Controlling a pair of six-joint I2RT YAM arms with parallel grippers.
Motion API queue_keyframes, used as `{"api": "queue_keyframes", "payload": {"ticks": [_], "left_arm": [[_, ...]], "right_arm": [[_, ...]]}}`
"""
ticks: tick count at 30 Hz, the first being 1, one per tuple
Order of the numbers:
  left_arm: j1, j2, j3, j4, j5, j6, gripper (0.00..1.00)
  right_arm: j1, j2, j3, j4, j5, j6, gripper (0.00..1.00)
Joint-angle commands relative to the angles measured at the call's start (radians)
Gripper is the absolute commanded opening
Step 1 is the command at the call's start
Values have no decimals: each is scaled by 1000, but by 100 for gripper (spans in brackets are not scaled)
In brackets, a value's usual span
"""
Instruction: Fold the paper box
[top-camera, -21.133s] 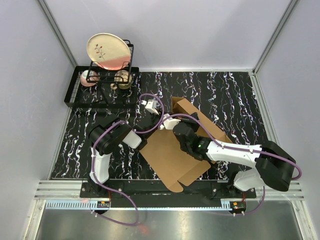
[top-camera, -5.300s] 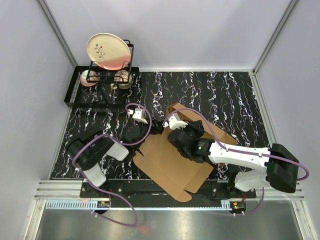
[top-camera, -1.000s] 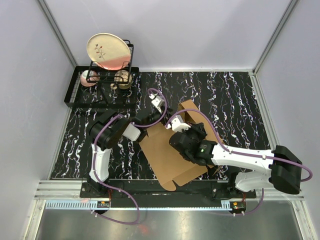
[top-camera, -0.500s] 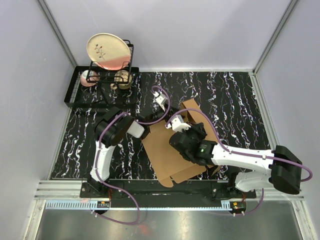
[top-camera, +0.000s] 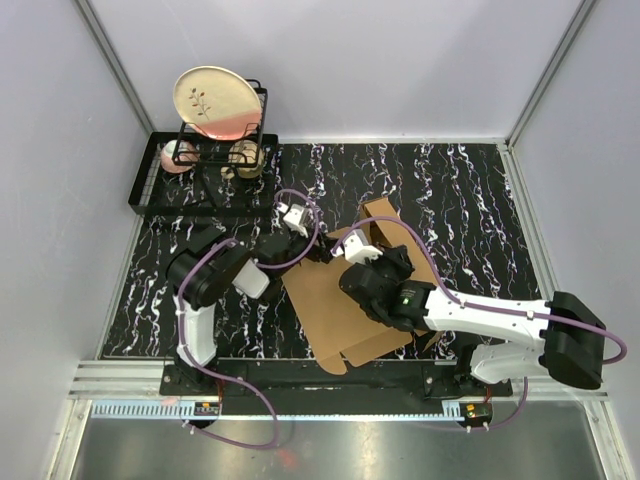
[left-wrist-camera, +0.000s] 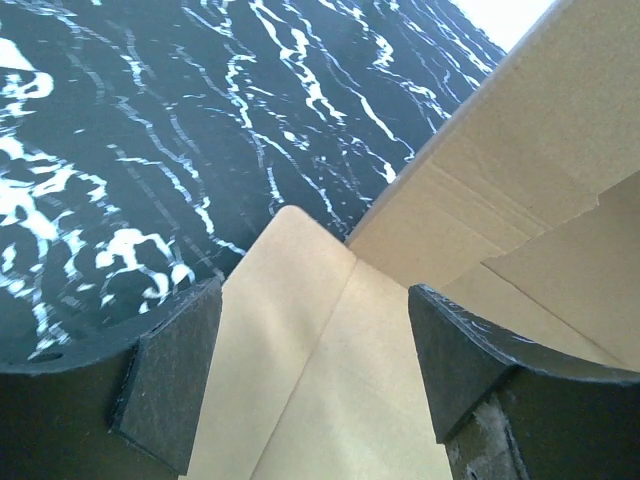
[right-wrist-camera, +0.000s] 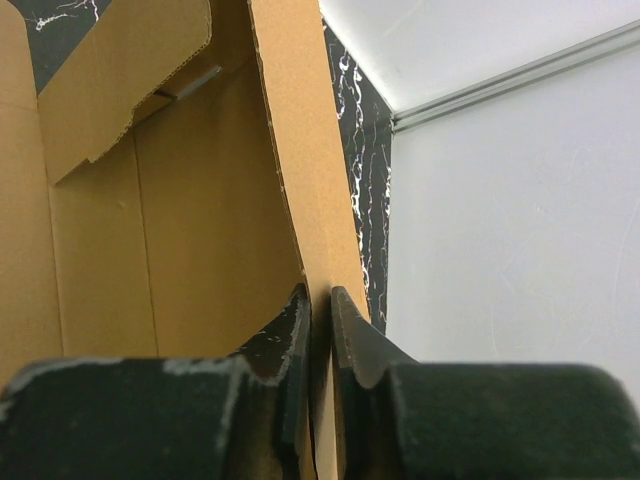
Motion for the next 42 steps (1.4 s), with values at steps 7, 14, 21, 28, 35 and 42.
{"api": "queue_keyframes", "payload": {"ticks": [7, 14, 21, 28, 35, 42], "left_arm": [[-101, -156, -155, 390, -309, 79, 79], [-210, -123, -189, 390, -478, 78, 78], [-262, -83, -197, 390, -607, 76, 78], [-273, -37, -195, 390, -624, 47, 78], [-346, -23, -272, 388, -855, -17, 78], [-493, -26, -401, 355, -1166, -157, 76]], "right_arm": [[20, -24, 47, 37, -100, 58, 38], [21, -42, 97, 54, -51, -8, 45], [21, -61, 128, 79, -44, -47, 47], [-3, -80, 125, 94, -19, -42, 51], [-329, -94, 332, -172, -238, 307, 55], [-588, 36, 466, -243, -418, 442, 56]]}}
